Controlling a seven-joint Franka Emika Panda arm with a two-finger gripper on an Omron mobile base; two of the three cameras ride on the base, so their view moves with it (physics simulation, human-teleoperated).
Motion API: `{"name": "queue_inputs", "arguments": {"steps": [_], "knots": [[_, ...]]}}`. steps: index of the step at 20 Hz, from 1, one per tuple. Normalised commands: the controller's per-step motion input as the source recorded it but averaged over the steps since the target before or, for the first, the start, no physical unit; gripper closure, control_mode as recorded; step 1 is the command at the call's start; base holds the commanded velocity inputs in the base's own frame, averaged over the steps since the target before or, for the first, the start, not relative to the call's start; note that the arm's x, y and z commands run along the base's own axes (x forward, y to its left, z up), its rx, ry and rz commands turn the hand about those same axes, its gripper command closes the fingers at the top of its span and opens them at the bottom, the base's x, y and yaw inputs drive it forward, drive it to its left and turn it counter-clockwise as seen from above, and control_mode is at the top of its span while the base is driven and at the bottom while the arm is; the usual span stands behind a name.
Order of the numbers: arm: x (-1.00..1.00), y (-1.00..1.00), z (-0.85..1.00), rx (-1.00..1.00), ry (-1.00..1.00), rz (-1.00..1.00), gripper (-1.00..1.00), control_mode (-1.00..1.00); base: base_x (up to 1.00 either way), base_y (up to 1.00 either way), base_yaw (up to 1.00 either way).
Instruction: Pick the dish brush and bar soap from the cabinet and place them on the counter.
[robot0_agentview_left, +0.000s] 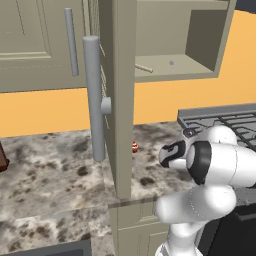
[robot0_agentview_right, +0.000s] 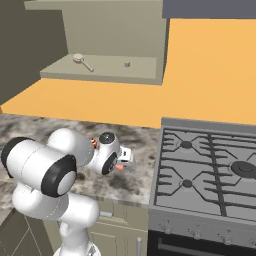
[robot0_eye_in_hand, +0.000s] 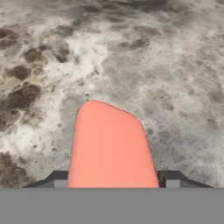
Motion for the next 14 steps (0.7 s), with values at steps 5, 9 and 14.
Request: {"name": "queue_inputs", "arguments": {"steps": [5, 9, 14], "knots": [[0.0, 0.0, -0.11, 0.0, 0.01, 0.0, -1.0, -1.0, 0.0, 0.0, 0.0], [0.0, -0.01, 0.0, 0.01, -0.01, 0.02, -1.0, -1.0, 0.0, 0.0, 0.0], [-0.01, 0.0, 0.06, 0.03, -0.04, 0.03, -1.0, -1.0, 0.0, 0.0, 0.0]]}}
